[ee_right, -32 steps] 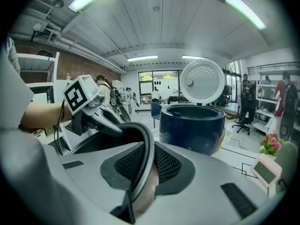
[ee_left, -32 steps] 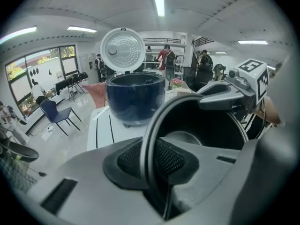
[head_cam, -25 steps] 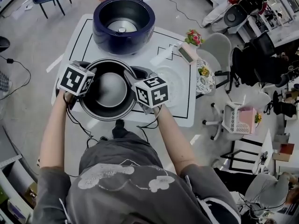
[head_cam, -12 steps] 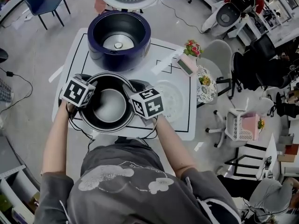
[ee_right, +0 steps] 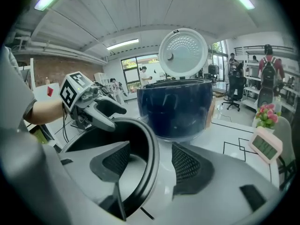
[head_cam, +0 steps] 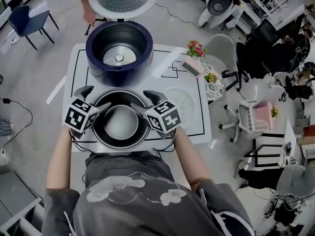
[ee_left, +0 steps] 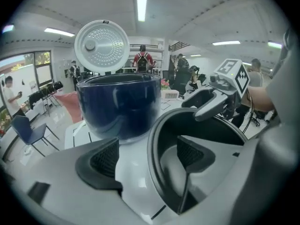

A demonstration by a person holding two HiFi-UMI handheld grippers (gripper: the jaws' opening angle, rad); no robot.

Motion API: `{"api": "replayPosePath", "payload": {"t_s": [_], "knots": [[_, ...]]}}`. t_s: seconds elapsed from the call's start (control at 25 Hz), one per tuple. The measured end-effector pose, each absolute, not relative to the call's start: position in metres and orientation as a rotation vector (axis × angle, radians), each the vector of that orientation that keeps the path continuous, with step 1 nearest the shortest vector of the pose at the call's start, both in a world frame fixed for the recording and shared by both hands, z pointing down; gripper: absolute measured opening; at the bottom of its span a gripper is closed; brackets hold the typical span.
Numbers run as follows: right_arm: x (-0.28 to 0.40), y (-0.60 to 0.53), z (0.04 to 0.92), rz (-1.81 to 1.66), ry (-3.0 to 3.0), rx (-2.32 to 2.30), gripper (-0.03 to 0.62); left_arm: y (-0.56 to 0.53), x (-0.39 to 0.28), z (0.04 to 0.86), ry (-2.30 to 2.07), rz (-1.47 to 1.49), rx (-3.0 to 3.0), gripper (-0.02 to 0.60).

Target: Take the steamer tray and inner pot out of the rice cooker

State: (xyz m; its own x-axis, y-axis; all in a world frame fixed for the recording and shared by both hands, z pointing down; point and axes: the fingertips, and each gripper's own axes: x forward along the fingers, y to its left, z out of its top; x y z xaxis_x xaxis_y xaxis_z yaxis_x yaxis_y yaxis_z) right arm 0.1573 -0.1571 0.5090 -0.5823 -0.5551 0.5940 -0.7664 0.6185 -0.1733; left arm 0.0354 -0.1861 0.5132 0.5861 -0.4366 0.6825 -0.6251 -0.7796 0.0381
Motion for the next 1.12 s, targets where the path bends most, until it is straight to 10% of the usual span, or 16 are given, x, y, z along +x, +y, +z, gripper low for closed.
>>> {"api": "replayPosePath", "payload": {"t_s": [0.68,0.96,1.12], "knots": [[0.191,-0.091,0.420,0.321,-1.963,2.060,0.293,-0.205,-0.009,0.463,-0.617,0.685,2.930,0.388],[0.162,-0.032,0.384,0.185,-1.764,2.478,0.066,-0.171,-0.048,0.430,-0.533,0.498,3.062,0.383],[0.134,-0.012,0.386,0.249,-1.690,2.562,0.028,-0.158,-0.067,0.422,-0.531,0.420,3.072,0.186]]}}
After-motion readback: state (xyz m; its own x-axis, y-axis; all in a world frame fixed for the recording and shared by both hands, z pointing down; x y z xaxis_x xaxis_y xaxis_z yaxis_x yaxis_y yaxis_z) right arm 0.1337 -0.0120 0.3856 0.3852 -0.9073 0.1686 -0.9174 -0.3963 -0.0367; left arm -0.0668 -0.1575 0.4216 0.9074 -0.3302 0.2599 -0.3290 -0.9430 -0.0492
